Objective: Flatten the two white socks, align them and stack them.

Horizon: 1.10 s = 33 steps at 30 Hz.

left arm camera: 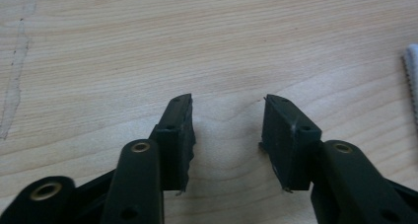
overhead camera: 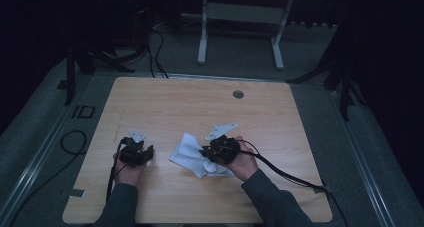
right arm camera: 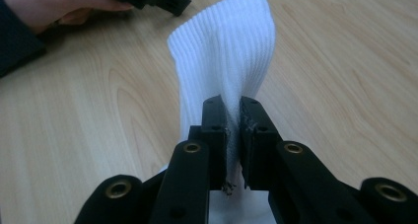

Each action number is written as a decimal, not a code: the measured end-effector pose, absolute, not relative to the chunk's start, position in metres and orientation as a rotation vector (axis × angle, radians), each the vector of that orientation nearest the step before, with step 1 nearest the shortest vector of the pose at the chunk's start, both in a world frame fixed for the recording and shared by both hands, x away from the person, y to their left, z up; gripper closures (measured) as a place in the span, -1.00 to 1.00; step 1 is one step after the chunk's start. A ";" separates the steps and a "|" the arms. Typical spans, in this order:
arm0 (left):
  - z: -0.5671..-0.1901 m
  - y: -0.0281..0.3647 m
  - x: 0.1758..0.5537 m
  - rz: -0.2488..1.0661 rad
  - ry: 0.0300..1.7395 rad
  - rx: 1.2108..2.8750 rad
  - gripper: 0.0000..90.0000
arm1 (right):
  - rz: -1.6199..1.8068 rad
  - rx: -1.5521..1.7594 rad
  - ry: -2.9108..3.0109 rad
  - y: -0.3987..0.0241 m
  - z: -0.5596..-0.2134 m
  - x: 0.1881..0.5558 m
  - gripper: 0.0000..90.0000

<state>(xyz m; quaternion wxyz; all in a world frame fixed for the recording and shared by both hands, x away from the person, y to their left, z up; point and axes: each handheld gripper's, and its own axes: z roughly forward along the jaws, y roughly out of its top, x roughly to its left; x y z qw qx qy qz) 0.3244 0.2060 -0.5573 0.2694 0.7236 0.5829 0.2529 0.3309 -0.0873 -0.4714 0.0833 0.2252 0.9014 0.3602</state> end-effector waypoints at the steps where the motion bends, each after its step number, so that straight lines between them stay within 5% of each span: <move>1: -0.557 0.206 0.324 0.676 1.566 1.950 0.28 | 1.075 0.671 2.688 -0.084 -0.472 0.332 0.82; 7: -0.554 0.205 0.321 0.648 1.525 1.939 0.44 | 1.070 0.713 2.702 -0.074 -0.486 0.340 0.82; 22: -0.547 0.191 0.313 0.617 1.400 1.951 0.49 | 1.058 0.787 2.749 -0.059 -0.517 0.346 0.80; 27: -0.545 0.186 0.311 0.605 1.363 1.964 0.51 | 1.066 0.815 2.742 -0.058 -0.522 0.349 0.29; 33: -0.535 0.168 0.305 0.572 1.259 1.959 0.53 | 1.025 0.778 2.686 -0.069 -0.500 0.346 0.11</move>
